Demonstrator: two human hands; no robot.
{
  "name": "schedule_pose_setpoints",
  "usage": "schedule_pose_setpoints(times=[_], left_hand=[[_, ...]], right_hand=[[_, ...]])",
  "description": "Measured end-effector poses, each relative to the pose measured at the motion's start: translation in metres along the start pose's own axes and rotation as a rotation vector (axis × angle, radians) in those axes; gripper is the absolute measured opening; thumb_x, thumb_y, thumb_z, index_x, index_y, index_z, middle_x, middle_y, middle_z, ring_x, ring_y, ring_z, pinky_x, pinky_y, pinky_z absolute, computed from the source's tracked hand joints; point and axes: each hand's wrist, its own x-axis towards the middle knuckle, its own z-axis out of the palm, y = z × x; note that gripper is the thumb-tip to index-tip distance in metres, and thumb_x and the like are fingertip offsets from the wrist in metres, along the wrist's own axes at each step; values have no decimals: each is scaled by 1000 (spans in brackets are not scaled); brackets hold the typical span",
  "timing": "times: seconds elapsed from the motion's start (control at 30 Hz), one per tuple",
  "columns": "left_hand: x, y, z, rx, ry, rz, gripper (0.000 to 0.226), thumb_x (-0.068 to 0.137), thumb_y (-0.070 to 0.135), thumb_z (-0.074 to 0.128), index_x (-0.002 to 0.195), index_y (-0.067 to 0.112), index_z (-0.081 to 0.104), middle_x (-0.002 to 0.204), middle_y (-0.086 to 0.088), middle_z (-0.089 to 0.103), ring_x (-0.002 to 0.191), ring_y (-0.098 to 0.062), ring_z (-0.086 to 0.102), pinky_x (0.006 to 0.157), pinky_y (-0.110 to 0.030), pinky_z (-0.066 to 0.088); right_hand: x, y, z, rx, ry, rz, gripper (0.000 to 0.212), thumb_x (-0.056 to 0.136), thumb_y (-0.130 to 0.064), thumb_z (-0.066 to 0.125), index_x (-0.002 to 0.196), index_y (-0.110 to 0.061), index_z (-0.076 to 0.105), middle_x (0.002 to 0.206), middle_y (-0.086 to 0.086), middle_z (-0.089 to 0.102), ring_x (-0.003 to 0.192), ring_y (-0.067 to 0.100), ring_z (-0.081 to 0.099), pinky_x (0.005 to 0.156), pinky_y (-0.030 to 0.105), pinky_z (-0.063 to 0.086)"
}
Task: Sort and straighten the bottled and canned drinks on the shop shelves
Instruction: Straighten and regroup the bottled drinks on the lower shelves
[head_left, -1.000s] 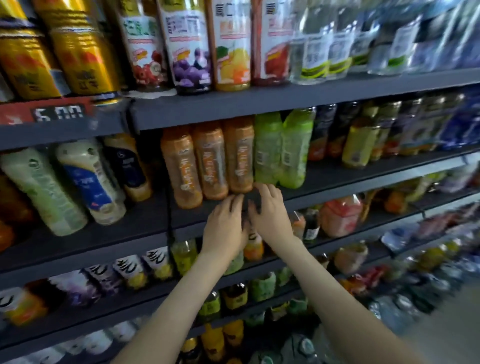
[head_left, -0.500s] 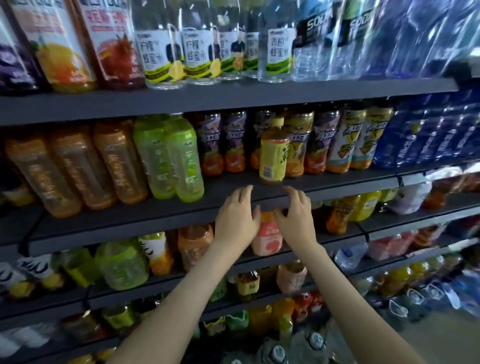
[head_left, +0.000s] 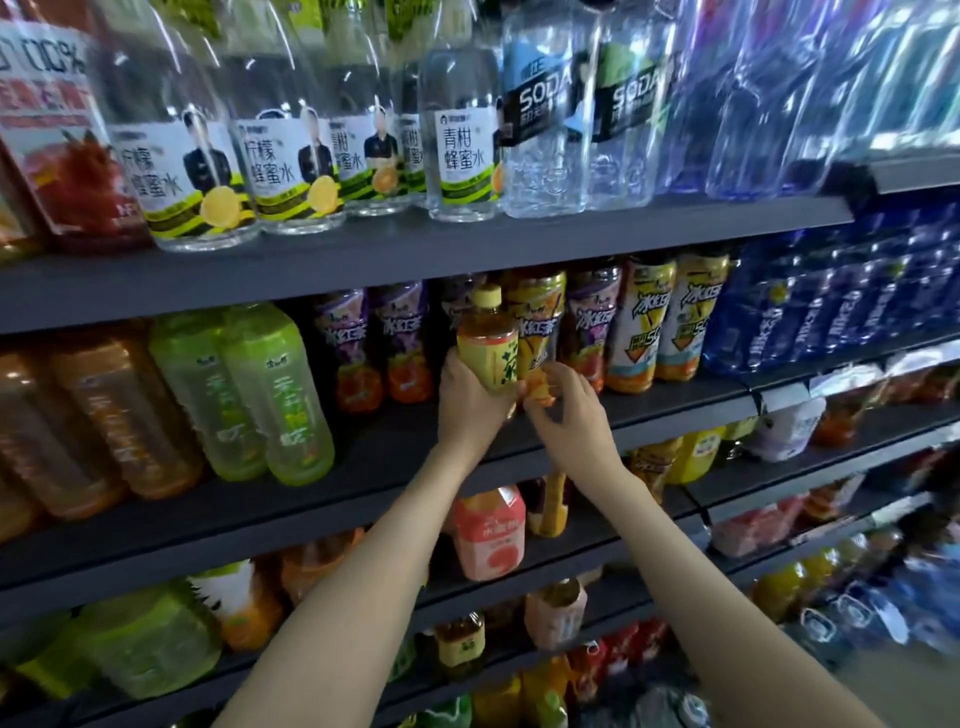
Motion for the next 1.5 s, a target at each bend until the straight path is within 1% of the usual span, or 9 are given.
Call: schedule_pose_setpoints(times=[0.2,0.37,0.5,0.57,0.73,1.0,1.2,1.37,1.5], left_hand=[[-21,-1,1,-67,7,149,68,63,33,83,118,7,52,111,-2,54,96,-10,55,66,-1,40],[-64,36,19,-75,-152,315,64,65,18,84,119,19,51,112,3,54,102,-9,54,77,-11,42],[-82,75,66,-84,-356,359,68,60,38,80,114,56,42,119,14,53,108,5,51,86,-7,39],[-94,93,103,-103,-436,322,64,56,46,76,109,61,42,117,19,55,107,7,52,85,-10,43],[-136,132,216,-117,-602,294,61,66,34,80,112,54,45,112,20,59,103,7,56,86,-18,47],[-191,176,380,-23,-600,211,66,64,45,72,125,26,54,104,6,65,97,-10,61,79,-26,50],[-178,199,480,37,-663,192,56,65,35,75,118,36,54,98,14,66,92,-6,61,76,-25,49],[-155,220,563,31,-767,193,55,71,31,77,120,31,53,98,11,64,89,-9,59,75,-23,48],[-136,236,625,-26,-914,195,50,81,28,71,123,39,47,114,19,58,107,-2,56,87,-19,46]], right_hand=[[4,1,-23,277,-131,124,65,84,-35,70,139,-20,40,124,-11,50,114,2,46,91,18,41],[-10,15,-62,354,-162,108,60,73,-30,82,124,-28,51,117,-12,60,105,-4,55,83,9,43],[-28,53,-115,367,-43,159,53,67,-32,85,113,-32,57,101,-23,63,96,-13,58,79,6,45],[-36,84,-148,380,-30,216,45,67,-31,85,104,-33,59,94,-21,66,90,-12,61,76,10,47],[-62,178,-244,341,-44,353,32,69,-27,85,85,-35,59,78,-21,64,71,-16,59,60,5,43],[-82,308,-351,307,-60,572,59,65,-38,84,114,-24,55,104,-7,67,96,11,63,82,36,55],[-65,386,-392,243,51,609,61,59,-40,84,110,-25,54,102,-7,65,94,7,61,82,34,53],[-37,457,-425,174,123,635,42,66,-31,82,101,-25,58,91,-11,64,83,-3,59,63,15,45],[-13,516,-458,144,146,685,35,70,-27,79,97,-27,56,89,-10,64,81,-1,59,61,14,44]])
